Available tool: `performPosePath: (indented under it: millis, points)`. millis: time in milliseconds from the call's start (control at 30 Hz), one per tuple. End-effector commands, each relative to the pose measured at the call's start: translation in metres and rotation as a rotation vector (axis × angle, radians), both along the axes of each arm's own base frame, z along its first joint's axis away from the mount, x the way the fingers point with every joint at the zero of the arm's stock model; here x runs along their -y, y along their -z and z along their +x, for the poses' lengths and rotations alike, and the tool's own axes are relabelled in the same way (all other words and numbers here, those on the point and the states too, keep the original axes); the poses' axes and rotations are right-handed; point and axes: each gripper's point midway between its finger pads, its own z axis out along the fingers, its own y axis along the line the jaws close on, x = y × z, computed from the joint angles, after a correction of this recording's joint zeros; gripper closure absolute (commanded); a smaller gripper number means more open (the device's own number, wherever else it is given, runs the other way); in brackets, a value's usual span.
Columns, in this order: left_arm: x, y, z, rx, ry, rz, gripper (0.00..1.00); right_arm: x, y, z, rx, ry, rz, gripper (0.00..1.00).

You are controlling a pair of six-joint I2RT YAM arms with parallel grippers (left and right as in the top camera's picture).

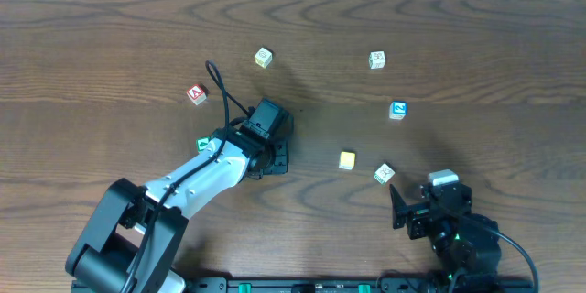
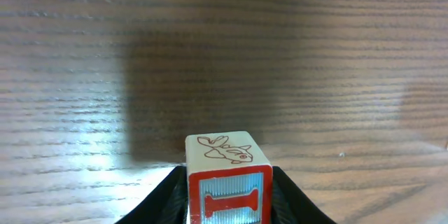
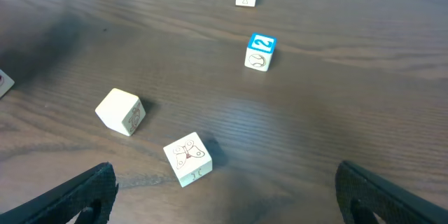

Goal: Spell out Ai2
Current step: 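Lift the red 'I' block and carry it forward-left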

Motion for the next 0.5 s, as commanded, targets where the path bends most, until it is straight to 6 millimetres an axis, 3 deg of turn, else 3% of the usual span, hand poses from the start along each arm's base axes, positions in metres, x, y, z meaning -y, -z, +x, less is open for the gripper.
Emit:
performPosePath:
  millis: [0,100,267,367,467]
  points:
    - [-0.009,0.002,0.007,0.04,0.049,0.079,0.71,0.0,0.005,0.0,-0.011,0.002,0.004,0.01]
    - [-0.008,-0.004,0.01,0.069,0.154,0.108,0.8,0.0,0.005,0.0,-0.01,0.002,0.004,0.01]
    - [0.004,-0.039,0.029,0.155,0.392,0.147,0.94,0.0,0.005,0.0,-0.01,0.002,0.004,0.01]
    - [0.012,-0.062,0.041,0.221,0.547,0.175,0.94,0.0,0.005,0.0,-0.01,0.002,0.004,0.01]
    - [0.014,-0.068,0.041,0.219,0.585,0.177,0.94,0.0,0.005,0.0,-0.01,0.002,0.004,0.01]
